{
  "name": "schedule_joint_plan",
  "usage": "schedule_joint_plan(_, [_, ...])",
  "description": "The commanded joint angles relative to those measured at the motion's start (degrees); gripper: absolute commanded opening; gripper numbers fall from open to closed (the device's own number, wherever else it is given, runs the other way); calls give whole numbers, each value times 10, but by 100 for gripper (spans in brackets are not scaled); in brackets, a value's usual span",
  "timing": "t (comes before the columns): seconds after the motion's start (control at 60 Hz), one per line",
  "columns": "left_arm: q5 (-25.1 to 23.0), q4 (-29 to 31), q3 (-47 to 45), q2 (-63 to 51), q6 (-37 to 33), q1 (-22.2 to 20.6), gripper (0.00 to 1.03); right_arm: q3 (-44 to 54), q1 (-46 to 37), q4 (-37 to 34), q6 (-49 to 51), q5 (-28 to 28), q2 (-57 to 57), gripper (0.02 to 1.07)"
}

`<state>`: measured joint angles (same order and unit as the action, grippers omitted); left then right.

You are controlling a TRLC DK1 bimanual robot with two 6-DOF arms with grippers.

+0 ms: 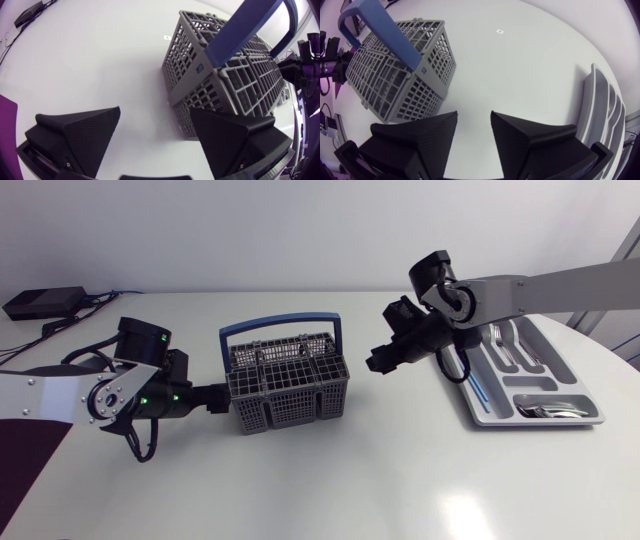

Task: Unload the cutlery basket into the drawer organizer.

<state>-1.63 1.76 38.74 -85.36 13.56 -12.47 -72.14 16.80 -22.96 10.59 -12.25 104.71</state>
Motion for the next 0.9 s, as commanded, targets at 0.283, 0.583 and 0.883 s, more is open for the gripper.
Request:
schedule_joint_plan(0.283, [-29,-22,26,-48,13,5,62,-51,26,-31,-35,-29,51,8])
schedule_joint_plan(0.583, [-33,-71,33,-65,16,-16,18,-59,27,-31,-50,-80,61,8])
schedule_joint_plan(0.883, [-32,-76,49,-86,23,-48,19,-52,37,-43,-51,-152,52,8])
